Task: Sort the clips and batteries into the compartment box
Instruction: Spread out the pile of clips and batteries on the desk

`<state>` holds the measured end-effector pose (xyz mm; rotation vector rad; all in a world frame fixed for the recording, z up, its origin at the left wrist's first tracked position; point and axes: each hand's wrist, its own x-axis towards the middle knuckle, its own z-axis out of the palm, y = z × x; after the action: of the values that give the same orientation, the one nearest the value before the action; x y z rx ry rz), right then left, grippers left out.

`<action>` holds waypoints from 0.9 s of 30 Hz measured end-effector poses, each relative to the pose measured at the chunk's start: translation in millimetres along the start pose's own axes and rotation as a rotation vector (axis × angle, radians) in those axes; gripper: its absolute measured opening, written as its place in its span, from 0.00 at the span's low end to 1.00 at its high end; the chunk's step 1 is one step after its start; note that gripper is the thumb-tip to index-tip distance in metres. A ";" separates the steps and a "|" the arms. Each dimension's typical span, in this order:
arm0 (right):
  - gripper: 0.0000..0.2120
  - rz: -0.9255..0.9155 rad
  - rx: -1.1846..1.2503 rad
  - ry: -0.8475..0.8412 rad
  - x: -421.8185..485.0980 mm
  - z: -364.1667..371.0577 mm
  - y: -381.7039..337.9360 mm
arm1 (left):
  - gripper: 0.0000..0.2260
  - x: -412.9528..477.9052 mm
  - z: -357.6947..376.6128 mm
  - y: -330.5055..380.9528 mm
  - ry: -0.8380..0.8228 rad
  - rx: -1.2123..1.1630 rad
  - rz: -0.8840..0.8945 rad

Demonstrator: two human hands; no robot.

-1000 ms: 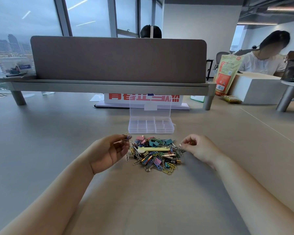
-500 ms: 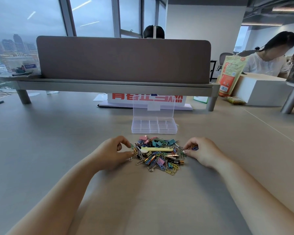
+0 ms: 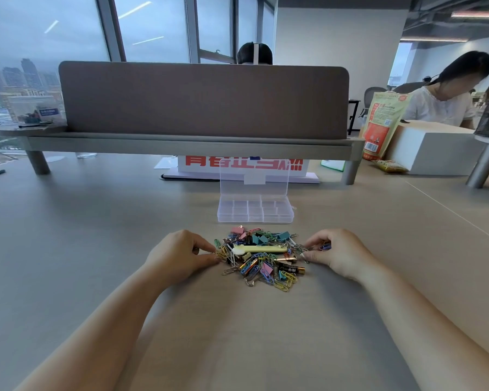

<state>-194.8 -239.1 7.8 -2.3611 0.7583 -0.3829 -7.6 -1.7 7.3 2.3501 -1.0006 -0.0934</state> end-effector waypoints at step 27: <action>0.05 -0.107 -0.273 -0.063 -0.9 9.0 -13.2 | 0.06 2.3 14.4 4.6 0.027 -0.076 0.015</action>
<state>-186.0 -225.9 9.3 -2.6644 0.6932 -0.2617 -12.9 -12.7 -1.9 2.2690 -0.9849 -0.0912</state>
